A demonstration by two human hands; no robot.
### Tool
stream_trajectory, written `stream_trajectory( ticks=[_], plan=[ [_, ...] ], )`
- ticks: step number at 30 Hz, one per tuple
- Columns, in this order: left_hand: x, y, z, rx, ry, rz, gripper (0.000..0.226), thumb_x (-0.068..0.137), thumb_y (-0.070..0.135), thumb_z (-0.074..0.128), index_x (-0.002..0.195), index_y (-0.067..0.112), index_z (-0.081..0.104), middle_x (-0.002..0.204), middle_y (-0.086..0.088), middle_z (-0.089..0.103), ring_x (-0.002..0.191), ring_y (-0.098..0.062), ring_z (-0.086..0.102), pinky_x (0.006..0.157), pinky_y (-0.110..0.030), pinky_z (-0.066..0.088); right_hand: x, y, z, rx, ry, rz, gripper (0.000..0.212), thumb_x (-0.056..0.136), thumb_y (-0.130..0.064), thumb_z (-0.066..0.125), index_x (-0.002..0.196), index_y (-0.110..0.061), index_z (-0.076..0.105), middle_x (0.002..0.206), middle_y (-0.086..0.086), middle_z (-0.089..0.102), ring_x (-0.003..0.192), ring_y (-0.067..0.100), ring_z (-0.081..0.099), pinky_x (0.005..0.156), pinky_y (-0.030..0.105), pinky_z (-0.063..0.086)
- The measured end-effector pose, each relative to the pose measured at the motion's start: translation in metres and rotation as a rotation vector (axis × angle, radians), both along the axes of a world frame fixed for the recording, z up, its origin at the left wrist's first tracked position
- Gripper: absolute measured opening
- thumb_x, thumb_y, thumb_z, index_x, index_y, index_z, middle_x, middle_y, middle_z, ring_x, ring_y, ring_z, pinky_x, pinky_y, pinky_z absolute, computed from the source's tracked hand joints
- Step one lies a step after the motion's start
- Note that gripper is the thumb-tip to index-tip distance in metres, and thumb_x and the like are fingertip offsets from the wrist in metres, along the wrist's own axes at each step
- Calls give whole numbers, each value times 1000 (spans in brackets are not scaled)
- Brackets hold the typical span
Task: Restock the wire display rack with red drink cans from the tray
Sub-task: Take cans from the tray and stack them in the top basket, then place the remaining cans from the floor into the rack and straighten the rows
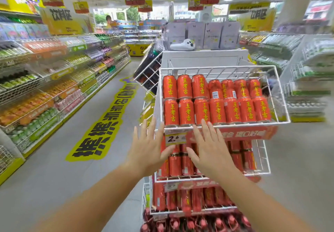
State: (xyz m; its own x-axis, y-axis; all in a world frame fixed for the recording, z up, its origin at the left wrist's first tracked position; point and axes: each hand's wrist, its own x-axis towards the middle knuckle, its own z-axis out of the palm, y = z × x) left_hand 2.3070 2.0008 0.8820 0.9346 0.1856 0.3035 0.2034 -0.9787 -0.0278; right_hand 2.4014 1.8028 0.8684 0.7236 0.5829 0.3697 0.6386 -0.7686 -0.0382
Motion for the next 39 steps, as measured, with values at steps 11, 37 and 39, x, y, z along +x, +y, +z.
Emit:
stream_trajectory(
  ticks=[11, 37, 39],
  plan=[
    [-47, -14, -127, -39, 116, -64, 85, 97, 66, 18, 154, 5, 30, 160, -25, 27, 147, -46, 27, 113, -66, 25, -45, -32, -113, -141, 133, -26, 76, 96, -57, 30, 158, -13, 23, 167, 18, 13, 154, 34, 11, 123, 50, 13],
    [-140, -56, -774, -104, 879, -125, 80, 96, 62, 6, 160, 14, 3, 167, -17, 7, 153, -37, 9, 122, -54, 13, -128, -101, -735, -483, 654, 96, 69, 96, -48, 42, 150, -6, 40, 155, 27, 37, 141, 45, 40, 112, 58, 37],
    [-142, -52, -825, -61, 980, -160, 76, 101, 57, 17, 158, 16, -11, 168, -15, -4, 154, -35, -1, 124, -51, 7, -128, -113, -781, -507, 656, 70, 70, 94, -45, 53, 150, -4, 41, 155, 28, 37, 140, 46, 41, 111, 57, 36]
  ],
)
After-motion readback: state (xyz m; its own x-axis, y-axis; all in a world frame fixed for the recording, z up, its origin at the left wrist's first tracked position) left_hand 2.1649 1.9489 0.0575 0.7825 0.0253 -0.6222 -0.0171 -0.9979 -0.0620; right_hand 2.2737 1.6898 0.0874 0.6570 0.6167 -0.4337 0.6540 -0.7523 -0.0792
